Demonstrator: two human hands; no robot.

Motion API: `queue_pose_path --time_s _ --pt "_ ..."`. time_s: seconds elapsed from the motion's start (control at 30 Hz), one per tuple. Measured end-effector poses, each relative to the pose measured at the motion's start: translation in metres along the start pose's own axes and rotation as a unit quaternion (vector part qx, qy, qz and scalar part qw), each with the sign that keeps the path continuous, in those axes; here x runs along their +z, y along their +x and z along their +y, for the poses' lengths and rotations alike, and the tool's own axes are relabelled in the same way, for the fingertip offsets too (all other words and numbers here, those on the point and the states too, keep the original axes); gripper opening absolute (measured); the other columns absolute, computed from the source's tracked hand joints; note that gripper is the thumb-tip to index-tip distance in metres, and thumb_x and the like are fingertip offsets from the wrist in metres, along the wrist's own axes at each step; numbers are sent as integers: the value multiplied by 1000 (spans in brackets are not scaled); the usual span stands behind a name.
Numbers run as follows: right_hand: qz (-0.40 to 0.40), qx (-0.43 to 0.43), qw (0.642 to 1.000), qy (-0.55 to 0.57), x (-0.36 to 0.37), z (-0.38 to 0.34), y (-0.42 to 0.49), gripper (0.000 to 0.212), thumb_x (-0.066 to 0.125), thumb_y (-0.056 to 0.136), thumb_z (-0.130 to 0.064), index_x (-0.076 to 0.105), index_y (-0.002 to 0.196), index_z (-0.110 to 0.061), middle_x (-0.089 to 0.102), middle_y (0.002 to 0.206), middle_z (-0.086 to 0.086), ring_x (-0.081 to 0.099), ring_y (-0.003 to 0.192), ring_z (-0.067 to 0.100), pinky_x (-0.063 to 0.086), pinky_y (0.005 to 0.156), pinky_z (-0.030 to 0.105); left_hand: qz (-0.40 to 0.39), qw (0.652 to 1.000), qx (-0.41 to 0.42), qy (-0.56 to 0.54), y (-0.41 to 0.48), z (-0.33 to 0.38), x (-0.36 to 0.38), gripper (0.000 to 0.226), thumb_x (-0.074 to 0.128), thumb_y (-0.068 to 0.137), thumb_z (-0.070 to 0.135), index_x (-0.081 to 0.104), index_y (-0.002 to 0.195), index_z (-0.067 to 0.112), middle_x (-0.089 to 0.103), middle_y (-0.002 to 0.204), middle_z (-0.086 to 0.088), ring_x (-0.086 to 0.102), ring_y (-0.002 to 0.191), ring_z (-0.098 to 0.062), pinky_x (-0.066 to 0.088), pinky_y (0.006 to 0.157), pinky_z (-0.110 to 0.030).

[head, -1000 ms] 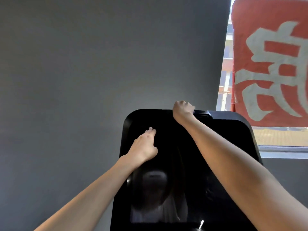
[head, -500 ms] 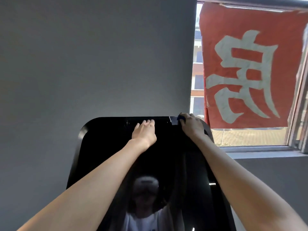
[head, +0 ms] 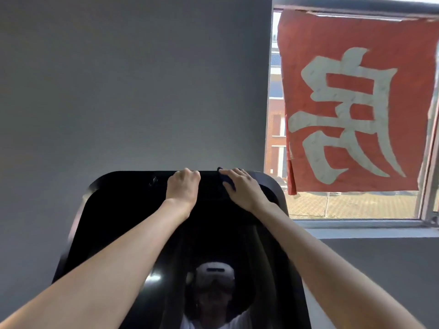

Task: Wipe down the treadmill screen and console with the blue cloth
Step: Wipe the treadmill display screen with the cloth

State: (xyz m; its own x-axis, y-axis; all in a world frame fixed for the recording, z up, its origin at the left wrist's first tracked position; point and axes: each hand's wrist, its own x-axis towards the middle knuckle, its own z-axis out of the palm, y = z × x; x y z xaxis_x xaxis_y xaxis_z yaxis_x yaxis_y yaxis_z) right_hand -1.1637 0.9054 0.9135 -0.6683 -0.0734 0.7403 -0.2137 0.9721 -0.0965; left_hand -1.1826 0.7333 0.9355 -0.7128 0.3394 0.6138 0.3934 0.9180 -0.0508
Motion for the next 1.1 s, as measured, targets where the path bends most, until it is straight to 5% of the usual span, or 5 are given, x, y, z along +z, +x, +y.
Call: queue_pose_path --time_s 0.2,0.37,0.53,0.87,1.1 --pt "17 184 983 -1 -24 39 19 29 43 96 -24 63 115 -15 64 117 5 58 103 26 43 84 31 15 1000 -6 18 5 7 -2 41 72 75 -1 36 59 11 36 58 0 60 73 -24 42 58 -29" --pt "31 -36 999 3 7 7 -8 35 49 95 -26 55 128 -16 60 125 3 52 116 25 39 100 34 10 1000 -20 13 10 7 -8 9 68 81 1 62 86 7 64 89 -12 65 89 -30 43 63 -31" --pt "51 226 971 50 -8 20 25 33 41 97 -30 61 119 -14 63 118 7 53 112 29 42 93 36 15 999 -27 33 10 7 -1 29 75 74 2 48 68 12 44 64 -2 66 83 -28 43 60 -29" --pt "5 98 993 68 -10 -2 6 31 42 99 -28 56 123 -14 60 122 4 53 112 23 39 88 29 26 999 -12 22 11 2 1 49 77 71 -1 32 55 12 36 57 1 50 63 -21 41 56 -28" --pt "43 270 861 429 -32 -28 -10 30 44 98 -27 59 118 -10 64 109 10 59 106 29 46 97 47 -77 997 -14 -26 -5 -1 -14 24 70 85 19 60 104 7 61 112 -13 60 105 -29 44 73 -32"
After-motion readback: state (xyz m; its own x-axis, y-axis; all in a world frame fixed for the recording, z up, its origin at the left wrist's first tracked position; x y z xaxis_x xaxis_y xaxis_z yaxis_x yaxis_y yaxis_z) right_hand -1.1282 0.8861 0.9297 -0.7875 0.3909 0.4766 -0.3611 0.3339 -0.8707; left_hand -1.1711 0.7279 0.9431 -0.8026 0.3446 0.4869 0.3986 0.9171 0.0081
